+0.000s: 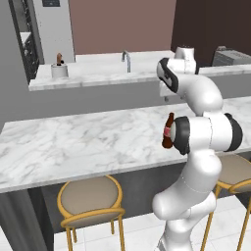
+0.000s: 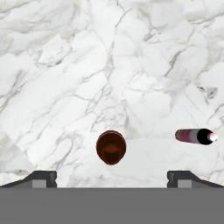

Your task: Place the large bottle from the dining counter next to the other large bottle outside the sink, and place the small bottle from the dining counter next to the other small bottle inside the sink.

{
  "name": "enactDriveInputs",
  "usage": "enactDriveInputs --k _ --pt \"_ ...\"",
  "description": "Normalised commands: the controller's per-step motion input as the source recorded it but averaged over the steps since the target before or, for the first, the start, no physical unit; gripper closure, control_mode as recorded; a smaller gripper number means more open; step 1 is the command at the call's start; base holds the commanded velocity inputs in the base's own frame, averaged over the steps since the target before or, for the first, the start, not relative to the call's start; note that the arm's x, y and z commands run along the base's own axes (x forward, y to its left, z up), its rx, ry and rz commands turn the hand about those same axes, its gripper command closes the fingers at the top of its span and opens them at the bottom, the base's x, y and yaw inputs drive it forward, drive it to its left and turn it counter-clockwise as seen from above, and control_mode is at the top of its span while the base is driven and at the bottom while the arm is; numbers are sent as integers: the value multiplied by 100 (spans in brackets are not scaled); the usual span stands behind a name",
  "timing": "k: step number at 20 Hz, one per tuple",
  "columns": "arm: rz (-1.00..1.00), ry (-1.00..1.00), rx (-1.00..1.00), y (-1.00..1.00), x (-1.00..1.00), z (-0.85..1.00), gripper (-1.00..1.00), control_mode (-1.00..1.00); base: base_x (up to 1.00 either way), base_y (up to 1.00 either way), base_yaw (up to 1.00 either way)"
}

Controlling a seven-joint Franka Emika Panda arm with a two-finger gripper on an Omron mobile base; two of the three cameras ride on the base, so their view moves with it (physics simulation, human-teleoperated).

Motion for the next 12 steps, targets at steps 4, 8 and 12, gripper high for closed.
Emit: enactDriveInputs --k 4,8,12 --pt "0 -7 2 0 -4 -20 -100 -100 0 0 0" --pt "0 -8 0 0 0 -11 -100 -100 0 0 0" --pt "0 -9 0 0 0 -10 -100 -100 0 0 0"
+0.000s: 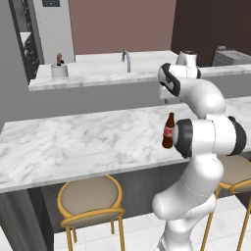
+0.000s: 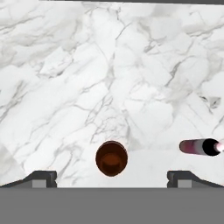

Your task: Place the large bottle from the dining counter next to the other large bottle outside the sink, and place the small bottle from the dining counter next to the other small bottle inside the sink.

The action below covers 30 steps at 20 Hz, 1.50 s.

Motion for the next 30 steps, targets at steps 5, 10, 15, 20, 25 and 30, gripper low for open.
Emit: enactDriveInputs --k 5,10,15,20,25,30 --pt "0 -6 0 0 0 -16 -100 -100 0 0 0" --pt "0 -3 0 0 0 -20 -100 -100 0 0 0" --pt "0 2 0 0 0 -1 -100 -100 0 0 0" --pt "0 4 0 0 0 0 -100 -100 0 0 0" --pt "0 0 0 0 0 -8 -100 -100 0 0 0" --pt "0 0 0 0 0 -10 -100 -100 0 0 0"
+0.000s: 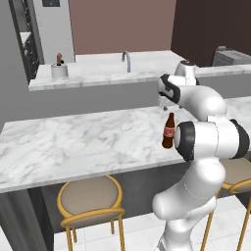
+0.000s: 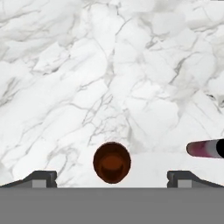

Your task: Place the large bottle from the dining counter next to the other large bottle outside the sink, and place the small bottle from the dining counter next to the other small bottle inside the sink.

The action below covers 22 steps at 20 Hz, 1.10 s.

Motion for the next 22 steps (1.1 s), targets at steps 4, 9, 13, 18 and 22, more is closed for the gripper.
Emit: enactDriveInputs --k 4,9,13,18,22 --pt "0 0 0 0 0 -19 -100 -100 0 0 0" --pt "0 0 0 0 0 -19 -100 -100 0 0 0" --pt "0 0 0 0 0 -18 -100 -100 0 0 0" --pt "0 0 0 0 0 -7 -100 -100 0 0 0" --pt "0 0 0 0 0 -7 -100 -100 0 0 0"
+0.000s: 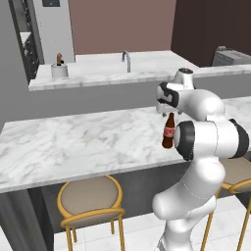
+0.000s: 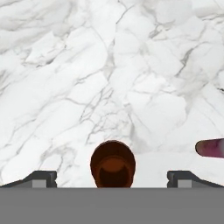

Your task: Place the large bottle from the dining counter next to the other large bottle outside the sink, and place the small bottle from the dining counter next to the other small bottle inside the sink.

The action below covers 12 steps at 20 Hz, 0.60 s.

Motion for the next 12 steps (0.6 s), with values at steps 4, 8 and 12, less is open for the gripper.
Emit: enactDriveInputs --k 4,8,12 --pt "0 0 0 0 0 -10 -100 -100 0 0 0" --pt "0 0 0 0 0 -11 -100 -100 0 0 0" --pt "0 0 0 0 0 -15 -100 -100 0 0 0"
